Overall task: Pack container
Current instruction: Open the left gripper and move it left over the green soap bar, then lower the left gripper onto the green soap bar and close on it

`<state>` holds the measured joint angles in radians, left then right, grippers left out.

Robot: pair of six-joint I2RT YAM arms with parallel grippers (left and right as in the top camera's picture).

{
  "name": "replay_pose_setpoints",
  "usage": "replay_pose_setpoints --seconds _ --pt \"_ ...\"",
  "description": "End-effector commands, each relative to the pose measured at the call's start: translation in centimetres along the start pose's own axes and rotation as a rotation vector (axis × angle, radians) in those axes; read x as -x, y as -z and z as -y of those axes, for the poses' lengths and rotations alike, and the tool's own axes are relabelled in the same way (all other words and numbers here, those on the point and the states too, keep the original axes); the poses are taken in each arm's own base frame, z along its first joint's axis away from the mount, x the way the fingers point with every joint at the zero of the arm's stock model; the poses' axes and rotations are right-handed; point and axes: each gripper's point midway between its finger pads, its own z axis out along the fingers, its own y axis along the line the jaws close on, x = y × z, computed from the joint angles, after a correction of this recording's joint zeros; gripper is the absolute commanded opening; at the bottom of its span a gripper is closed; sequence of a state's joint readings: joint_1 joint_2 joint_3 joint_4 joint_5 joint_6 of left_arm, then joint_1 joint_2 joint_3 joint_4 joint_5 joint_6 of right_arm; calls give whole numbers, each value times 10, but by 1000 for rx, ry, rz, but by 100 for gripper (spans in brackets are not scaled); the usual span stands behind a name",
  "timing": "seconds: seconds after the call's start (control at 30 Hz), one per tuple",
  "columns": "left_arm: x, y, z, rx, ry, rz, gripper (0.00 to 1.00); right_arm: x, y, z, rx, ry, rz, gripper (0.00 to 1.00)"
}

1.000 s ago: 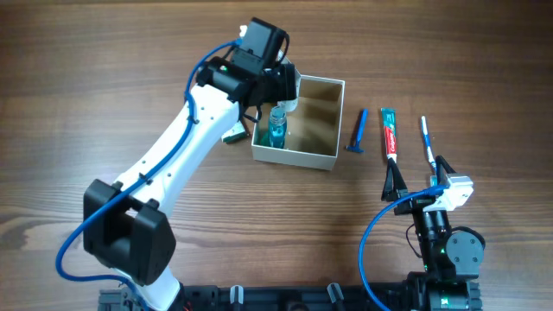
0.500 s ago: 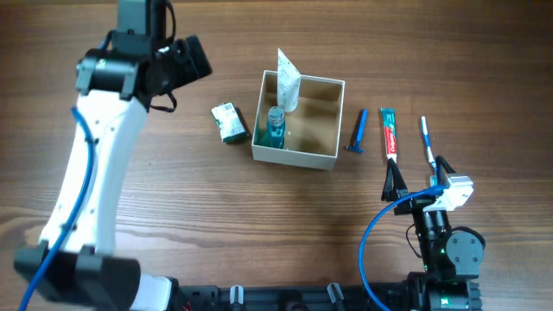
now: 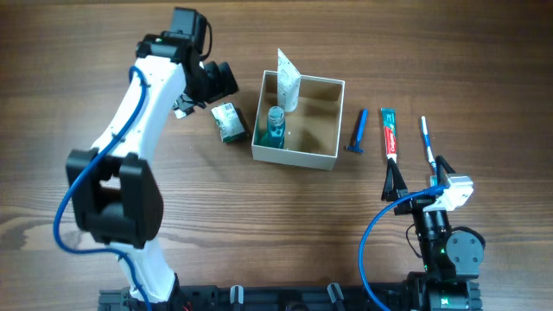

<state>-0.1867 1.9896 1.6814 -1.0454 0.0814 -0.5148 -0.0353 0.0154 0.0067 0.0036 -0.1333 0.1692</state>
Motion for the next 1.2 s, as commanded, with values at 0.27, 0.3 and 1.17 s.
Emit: replay_pose_setpoints --seconds 0.27,0.3,1.17 --pt "-24 -54 1 80 -20 -112 98 3 1 1 -7 14 15 100" --pt "-26 -55 2 84 -23 -120 98 3 1 1 -7 14 15 100" --pt "-33 -86 -4 137 24 -153 96 3 1 1 -6 14 15 100"
